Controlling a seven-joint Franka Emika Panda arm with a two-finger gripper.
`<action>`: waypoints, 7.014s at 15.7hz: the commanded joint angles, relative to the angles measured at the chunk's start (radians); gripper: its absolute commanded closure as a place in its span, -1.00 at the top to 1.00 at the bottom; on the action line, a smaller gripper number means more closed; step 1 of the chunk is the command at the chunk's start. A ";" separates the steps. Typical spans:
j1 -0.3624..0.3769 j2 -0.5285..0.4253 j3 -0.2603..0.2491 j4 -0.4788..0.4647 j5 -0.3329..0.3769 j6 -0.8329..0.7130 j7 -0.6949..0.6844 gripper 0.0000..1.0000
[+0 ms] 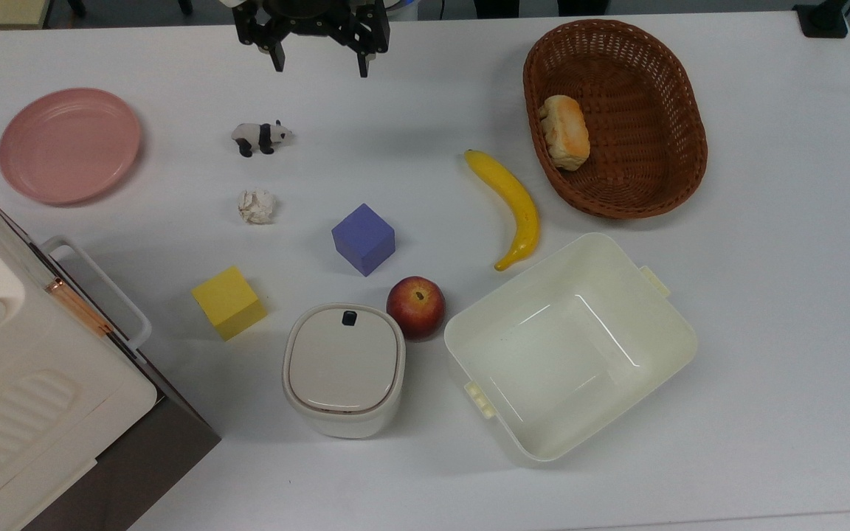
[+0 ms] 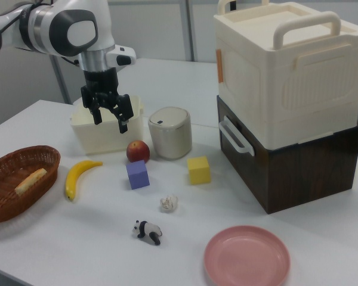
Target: Open the trash can
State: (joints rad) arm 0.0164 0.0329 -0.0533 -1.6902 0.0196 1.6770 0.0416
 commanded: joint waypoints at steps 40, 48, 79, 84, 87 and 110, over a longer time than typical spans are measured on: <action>-0.010 0.435 0.029 0.213 -0.084 0.721 0.126 -1.00; -0.012 0.458 0.058 0.215 -0.093 0.727 0.130 -1.00; 0.004 0.505 0.070 0.259 -0.093 0.727 0.181 -1.00; 0.010 0.513 0.070 0.277 -0.092 0.727 0.181 -1.00; 0.008 0.513 0.070 0.279 -0.090 0.727 0.181 -1.00; 0.008 0.513 0.069 0.279 -0.092 0.724 0.179 -1.00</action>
State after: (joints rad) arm 0.0171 0.5449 0.0166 -1.4060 -0.0513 2.3869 0.1936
